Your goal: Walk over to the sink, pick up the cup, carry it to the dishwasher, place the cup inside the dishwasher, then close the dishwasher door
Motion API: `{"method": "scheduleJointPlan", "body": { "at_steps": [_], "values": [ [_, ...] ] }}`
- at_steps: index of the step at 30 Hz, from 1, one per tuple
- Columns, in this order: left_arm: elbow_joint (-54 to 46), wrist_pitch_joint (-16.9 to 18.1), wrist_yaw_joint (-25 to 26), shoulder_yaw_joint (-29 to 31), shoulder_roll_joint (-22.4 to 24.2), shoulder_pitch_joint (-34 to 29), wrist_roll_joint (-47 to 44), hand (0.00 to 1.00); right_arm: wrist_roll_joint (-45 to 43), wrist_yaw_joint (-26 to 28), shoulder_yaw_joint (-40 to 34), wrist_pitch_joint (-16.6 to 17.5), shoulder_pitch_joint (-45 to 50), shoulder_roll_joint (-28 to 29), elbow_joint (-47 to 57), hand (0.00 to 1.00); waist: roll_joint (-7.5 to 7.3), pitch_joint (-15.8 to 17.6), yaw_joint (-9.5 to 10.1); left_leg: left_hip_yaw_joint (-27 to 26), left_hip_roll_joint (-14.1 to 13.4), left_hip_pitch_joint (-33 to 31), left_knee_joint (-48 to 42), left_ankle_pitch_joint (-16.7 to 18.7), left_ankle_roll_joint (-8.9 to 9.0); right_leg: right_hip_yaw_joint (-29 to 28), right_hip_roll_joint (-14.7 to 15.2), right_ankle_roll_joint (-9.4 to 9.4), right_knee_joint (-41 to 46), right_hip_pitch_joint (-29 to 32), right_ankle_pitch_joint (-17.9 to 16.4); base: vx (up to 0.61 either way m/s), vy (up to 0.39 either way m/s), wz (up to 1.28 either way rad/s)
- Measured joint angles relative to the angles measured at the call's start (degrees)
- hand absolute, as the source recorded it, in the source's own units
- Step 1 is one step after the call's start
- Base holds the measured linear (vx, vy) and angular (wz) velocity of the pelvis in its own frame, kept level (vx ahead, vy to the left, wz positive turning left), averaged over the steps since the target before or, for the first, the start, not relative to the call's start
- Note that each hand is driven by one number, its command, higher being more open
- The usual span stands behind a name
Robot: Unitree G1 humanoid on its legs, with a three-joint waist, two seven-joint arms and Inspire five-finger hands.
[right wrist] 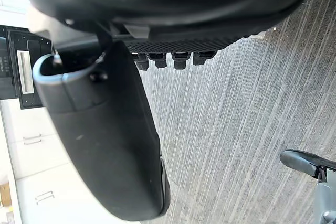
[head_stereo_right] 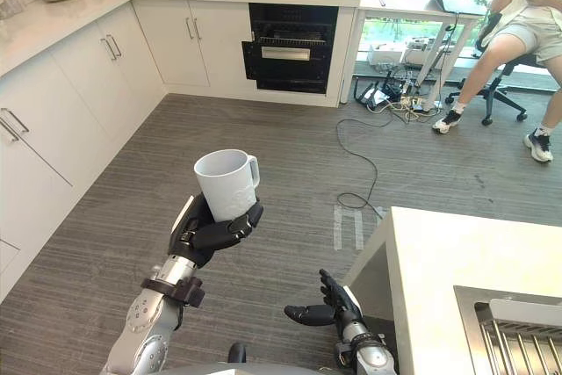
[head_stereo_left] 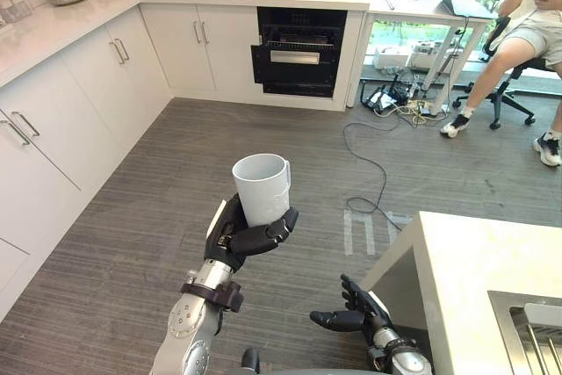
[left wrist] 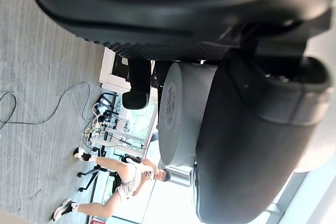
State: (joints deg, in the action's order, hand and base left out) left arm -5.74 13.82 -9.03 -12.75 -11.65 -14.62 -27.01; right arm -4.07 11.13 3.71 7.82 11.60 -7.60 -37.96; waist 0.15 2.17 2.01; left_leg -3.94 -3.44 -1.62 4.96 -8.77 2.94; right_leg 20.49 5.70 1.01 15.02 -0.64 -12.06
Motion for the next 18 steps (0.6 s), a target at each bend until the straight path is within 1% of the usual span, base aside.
{"method": "scheduleJointPlan", "body": {
  "at_steps": [2,3,4,5,6,7,8,9,10,11,12,13,14,15,16,17,18],
  "values": [
    [0.0,-0.01,0.06,1.13,1.3,-0.66,-0.01,0.0,0.39,0.2,-0.21,-0.02,0.07,-0.27,0.01,1.0,-0.89,0.55,0.16,0.14,0.93,-0.45,-1.28,0.73,-0.54,0.23,1.34,0.83,1.62,0.42,-0.75,0.01,0.048,0.16],
    [-0.09,-0.03,0.15,1.47,1.75,-0.76,-0.01,0.0,1.41,0.39,-0.63,-0.14,0.31,-0.11,0.14,1.0,-1.58,1.01,0.33,0.38,2.11,-1.41,-4.44,3.02,-1.56,0.67,3.15,1.98,3.8,0.35,-1.73,0.02,0.067,0.28],
    [-0.34,-0.03,0.17,1.56,2.31,-0.87,0.0,0.0,2.07,0.58,-0.65,-0.21,0.66,-0.36,0.39,1.0,-2.16,1.77,0.26,0.55,2.77,-2.77,-9.03,6.08,-1.9,0.57,4.92,3.51,7.66,0.33,-2.68,0.01,0.069,0.3],
    [-0.44,-0.03,0.19,1.71,2.76,-0.9,0.0,0.0,2.12,0.66,-0.65,-0.23,0.67,-0.86,0.45,1.0,-2.13,2.34,0.38,0.81,3.15,-3.13,-11.47,7.53,-2.17,-0.12,5.6,3.59,11.06,1.08,-2.73,0.01,0.107,0.4],
    [-1.05,-0.03,0.28,1.91,3.12,-1.23,0.01,0.0,2.11,0.65,-0.61,-0.23,1.44,-0.95,0.84,1.0,-2.46,2.83,0.23,2.15,4.06,-3.49,-14.98,9.66,-2.93,-2.17,7.36,4.36,18.98,3.18,-2.17,0.01,0.1,0.5],
    [-2.3,-0.03,0.26,2.41,3.39,-1.46,0.0,0.0,2.08,0.56,-0.42,-0.23,2.41,-0.41,1.54,1.0,-2.84,3.49,0.07,3.53,4.9,-3.01,-16.64,10.78,-3.55,-5.26,8.65,4.26,27.55,6.26,-0.14,0.03,0.111,0.62],
    [-2.73,-0.02,0.24,2.79,3.42,-1.47,0.0,0.0,2.06,0.42,-0.39,-0.23,2.85,-0.04,1.64,1.0,-2.64,3.55,-0.21,4.67,4.98,-2.97,-17.38,11.19,-3.87,-6.67,8.44,3.88,29.73,7.56,-0.21,0.05,0.063,0.78],
    [-3.81,0.03,0.21,3.47,3.69,-1.4,-0.01,0.0,2.03,0.22,-0.19,-0.24,3.29,0.48,1.91,1.0,-2.33,3.53,-0.65,6.69,4.59,-3.23,-17.87,11.47,-4.18,-8.66,6.66,4.21,28.37,8.14,-2.46,0.04,0.072,0.79],
    [-5.03,0.44,0.2,4.43,3.61,-1.17,-0.03,0.0,1.98,0.12,0.67,-0.24,3.69,0.58,3.24,1.0,-2.37,3.57,-0.36,8.03,4.39,-3.58,-17.4,11.43,-4.26,-10.66,4.44,3.85,23.71,8.87,-3.78,0.03,0.05,0.73],
    [-5.34,0.82,0.19,4.89,3.44,-1.0,-0.04,0.0,1.98,0.13,0.94,-0.22,3.82,0.68,3.98,1.0,-2.38,3.58,-0.17,8.53,4.29,-3.81,-16.94,11.41,-4.29,-11.76,3.31,3.72,20.57,8.91,-3.88,0.03,0.008,0.6],
    [-5.37,1.14,0.19,5.67,2.82,-0.46,-0.08,0.0,1.95,0.13,1.24,-0.22,4.11,1.15,5.24,1.0,-2.52,3.5,-0.04,9.27,4.37,-4.0,-15.72,11.4,-4.31,-14.98,0.76,3.52,12.58,8.3,-3.99,0.03,-0.038,0.49],
    [-5.37,1.14,0.2,5.91,2.37,-0.28,-0.09,0.0,1.94,0.12,1.43,-0.19,4.38,1.37,5.81,1.0,-2.87,3.3,-0.1,9.28,4.67,-4.04,-14.96,11.36,-4.35,-16.48,-0.01,3.3,9.06,7.72,-4.11,0.08,-0.102,0.8],
    [-5.44,1.09,0.18,6.18,2.0,-0.1,-0.09,0.0,1.93,0.17,1.84,-0.19,4.91,1.49,7.0,1.0,-3.97,2.81,-0.74,9.25,5.6,-4.13,-14.95,10.66,-4.51,-18.8,-0.19,1.6,6.04,6.97,-3.07,0.12,-0.151,1.04],
    [-5.44,0.96,0.13,5.92,2.49,-0.37,-0.05,0.0,1.92,0.13,1.86,-0.37,5.26,1.11,7.09,1.0,-3.38,3.08,-1.56,9.43,5.75,-4.14,-15.82,10.42,-3.97,-17.27,-0.19,1.33,6.51,5.79,-2.11,0.13,-0.162,1.05],
    [-5.44,0.94,0.0,5.5,2.79,-0.43,-0.05,0.0,1.93,0.08,1.85,-0.42,5.53,0.95,7.09,1.0,-3.24,3.02,-1.51,9.44,5.8,-4.07,-16.14,10.45,-3.79,-16.65,0.11,1.31,6.42,5.21,-1.27,0.14,-0.134,0.91],
    [-5.45,0.95,-0.23,4.86,3.44,-0.46,-0.07,0.0,1.91,-0.01,1.85,-0.46,5.84,0.59,7.09,1.0,-2.67,2.71,-1.23,9.94,5.58,-4.63,-17.17,11.02,-3.1,-14.96,0.4,1.33,5.6,3.97,-0.7,0.16,-0.089,0.69],
    [-5.87,0.95,-0.39,4.74,4.11,-0.43,-0.07,0.0,1.85,-0.06,1.86,-0.46,5.5,0.36,7.25,1.0,-2.05,2.25,-1.13,9.62,4.49,-5.98,-18.6,12.03,-2.86,-13.1,0.04,0.97,4.05,3.04,0.17,0.17,-0.075,0.7]
  ]
}}
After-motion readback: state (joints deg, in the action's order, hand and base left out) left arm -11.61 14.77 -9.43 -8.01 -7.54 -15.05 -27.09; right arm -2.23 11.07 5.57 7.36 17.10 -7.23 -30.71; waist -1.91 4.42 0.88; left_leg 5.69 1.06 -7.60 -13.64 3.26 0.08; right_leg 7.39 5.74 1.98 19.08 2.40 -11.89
